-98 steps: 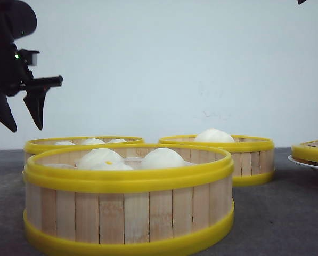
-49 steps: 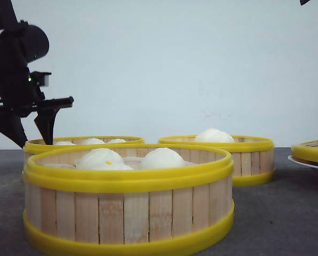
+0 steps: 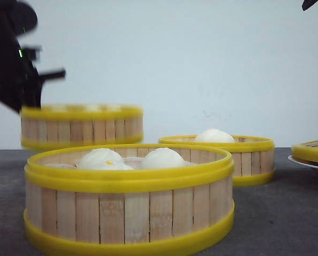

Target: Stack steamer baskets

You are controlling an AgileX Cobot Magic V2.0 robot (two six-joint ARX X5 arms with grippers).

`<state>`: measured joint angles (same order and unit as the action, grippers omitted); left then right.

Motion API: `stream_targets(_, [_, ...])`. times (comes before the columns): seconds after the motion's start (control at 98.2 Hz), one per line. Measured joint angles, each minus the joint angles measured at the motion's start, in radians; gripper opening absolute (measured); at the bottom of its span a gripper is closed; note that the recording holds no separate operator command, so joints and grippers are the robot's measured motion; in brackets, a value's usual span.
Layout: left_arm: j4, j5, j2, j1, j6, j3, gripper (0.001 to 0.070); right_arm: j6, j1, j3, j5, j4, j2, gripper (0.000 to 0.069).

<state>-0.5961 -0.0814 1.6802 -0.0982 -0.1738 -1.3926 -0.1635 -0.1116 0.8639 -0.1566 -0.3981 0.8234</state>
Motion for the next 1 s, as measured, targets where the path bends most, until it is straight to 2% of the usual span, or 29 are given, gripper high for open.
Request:
stream_targets(0.122, [-0.058, -0.046, -0.111, 0.002, 0.019, -0.015, 0.0030, 0.001, 0.000, 0.000, 0.000, 0.000, 0.000, 0.0462])
stream_targets(0.214, [-0.146, -0.079, -0.187, -0.006, 0.055, -0.015, 0.0030, 0.002, 0.000, 0.000, 0.000, 0.000, 0.000, 0.0462])
stream_targets(0.346, [-0.233, -0.086, -0.264, -0.048, 0.089, -0.015, 0.0030, 0.002, 0.000, 0.000, 0.000, 0.000, 0.000, 0.0462])
stream_targets(0.489, [-0.290, -0.135, -0.332, -0.108, 0.107, -0.015, 0.0030, 0.002, 0.000, 0.000, 0.000, 0.000, 0.000, 0.0462])
stream_targets(0.703, [-0.314, -0.129, -0.354, -0.238, 0.110, -0.003, 0.0030, 0.002, 0.000, 0.000, 0.000, 0.000, 0.000, 0.0462])
stream_targets(0.886, [-0.283, -0.057, -0.354, -0.337, 0.109, 0.077, 0.0030, 0.002, 0.000, 0.000, 0.000, 0.000, 0.000, 0.0462])
stream_targets(0.998, [-0.228, -0.039, -0.354, -0.370, 0.101, 0.144, 0.0030, 0.002, 0.000, 0.000, 0.000, 0.000, 0.000, 0.0462])
